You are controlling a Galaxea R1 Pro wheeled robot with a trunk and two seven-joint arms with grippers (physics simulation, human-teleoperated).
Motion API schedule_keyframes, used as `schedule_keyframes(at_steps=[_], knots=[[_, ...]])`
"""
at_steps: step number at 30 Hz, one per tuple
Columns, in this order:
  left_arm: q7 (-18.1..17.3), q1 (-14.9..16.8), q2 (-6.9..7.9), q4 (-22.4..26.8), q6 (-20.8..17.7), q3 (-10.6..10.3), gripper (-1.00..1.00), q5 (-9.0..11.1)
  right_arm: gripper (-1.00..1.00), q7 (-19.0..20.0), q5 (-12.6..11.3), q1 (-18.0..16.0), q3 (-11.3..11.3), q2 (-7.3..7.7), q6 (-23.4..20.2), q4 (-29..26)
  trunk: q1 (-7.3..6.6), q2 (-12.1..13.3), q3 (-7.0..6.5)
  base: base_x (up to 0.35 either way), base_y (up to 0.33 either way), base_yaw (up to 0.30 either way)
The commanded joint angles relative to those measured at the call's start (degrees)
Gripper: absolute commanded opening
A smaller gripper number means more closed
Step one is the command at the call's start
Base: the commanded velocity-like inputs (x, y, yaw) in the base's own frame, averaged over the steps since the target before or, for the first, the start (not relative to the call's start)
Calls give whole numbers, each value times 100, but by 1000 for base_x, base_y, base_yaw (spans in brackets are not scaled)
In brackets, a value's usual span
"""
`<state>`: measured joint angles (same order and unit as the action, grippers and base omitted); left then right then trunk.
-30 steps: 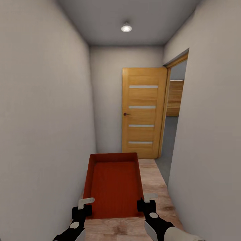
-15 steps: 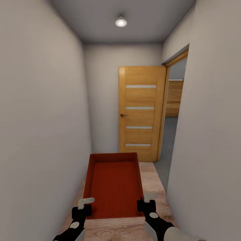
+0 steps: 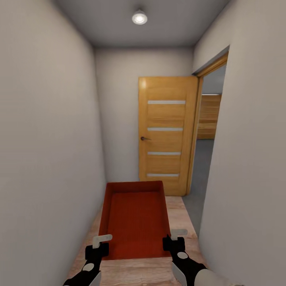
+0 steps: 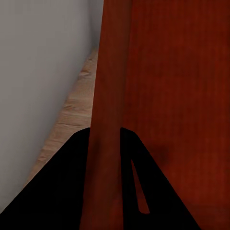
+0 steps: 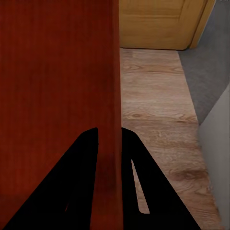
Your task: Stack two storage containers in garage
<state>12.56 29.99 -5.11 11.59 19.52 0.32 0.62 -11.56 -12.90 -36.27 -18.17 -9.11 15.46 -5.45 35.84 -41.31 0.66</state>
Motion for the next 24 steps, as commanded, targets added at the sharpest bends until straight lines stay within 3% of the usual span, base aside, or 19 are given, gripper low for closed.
schedule_keyframes(at_steps=[1,24], knots=[[-8,7,-8,1,-10,152,-100,-77,-100,39,15,-3,112,-3,-8,-9,5,-6,7,320,-10,0],[-8,7,-5,2,-9,152,-100,-79,-100,39,15,-2,112,-4,-8,-9,5,-6,7,322,-1,0]])
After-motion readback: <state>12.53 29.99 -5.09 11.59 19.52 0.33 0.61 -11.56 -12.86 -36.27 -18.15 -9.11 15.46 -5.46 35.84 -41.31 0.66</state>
